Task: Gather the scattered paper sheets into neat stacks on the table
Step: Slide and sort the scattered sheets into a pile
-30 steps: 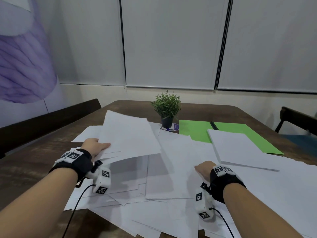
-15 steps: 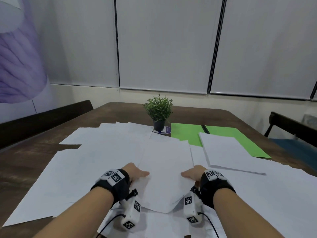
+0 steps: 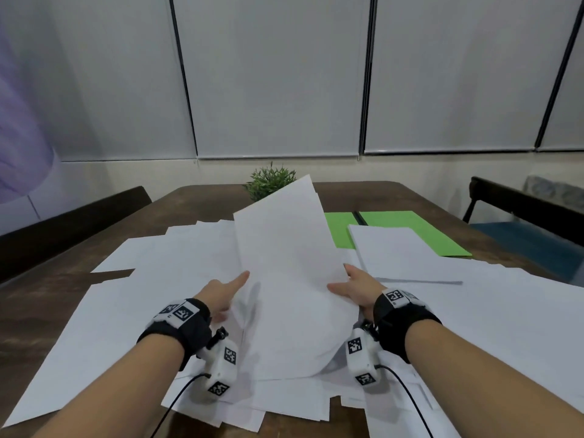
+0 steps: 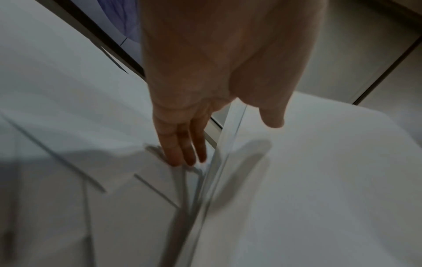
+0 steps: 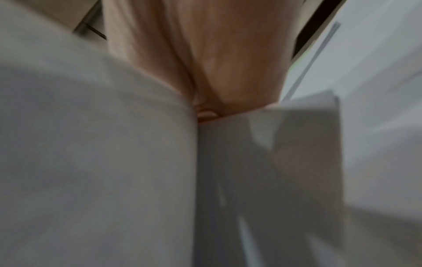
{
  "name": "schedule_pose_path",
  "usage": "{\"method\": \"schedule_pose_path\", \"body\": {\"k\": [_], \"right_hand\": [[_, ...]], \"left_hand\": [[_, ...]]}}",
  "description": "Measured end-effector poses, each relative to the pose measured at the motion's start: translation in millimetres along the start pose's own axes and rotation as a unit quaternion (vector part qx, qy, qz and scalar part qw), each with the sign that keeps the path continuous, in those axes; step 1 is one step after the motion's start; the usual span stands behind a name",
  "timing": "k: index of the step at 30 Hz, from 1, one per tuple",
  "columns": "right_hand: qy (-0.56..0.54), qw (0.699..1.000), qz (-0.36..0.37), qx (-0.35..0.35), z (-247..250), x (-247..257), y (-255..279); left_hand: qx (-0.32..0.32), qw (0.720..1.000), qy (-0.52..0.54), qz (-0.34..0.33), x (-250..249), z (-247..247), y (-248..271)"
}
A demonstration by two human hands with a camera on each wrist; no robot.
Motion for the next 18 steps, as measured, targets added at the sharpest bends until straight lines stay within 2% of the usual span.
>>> {"method": "schedule_pose_path", "body": {"k": [2,4,8,14,18], "right_hand": [[-0.011,1.000,0.029,0.005,2,16,9],[-0.003,0.998,0.055,-0.004,3,31,13],[-0.003,0.992,0.120,-0.046,4,68,20],[-0.007,0.969,0.218,-0.119,-3,126,20],[-0.039,0.966,0.213,-0.140,-3,128,19]], "left_hand": [[0.033,0.998,0.059,-0.014,-9,-8,9],[0.042,0.990,0.120,-0.068,-29,-13,21],[-0.077,0.947,0.188,-0.250,-84,4,48],[-0.108,0.876,0.245,-0.402,-150,6,95],[-0.103,0.870,0.260,-0.406,-148,0,100]]}}
Point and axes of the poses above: each hand's wrist, its own y-axis away from the middle knuckle, its own z-axis out of the back of the hand, x = y × z, the point moved 6 cm from there along -y, towards the middle knuckle, and after that the axes turned 5 degrees about -x, right-handed, at the moved point
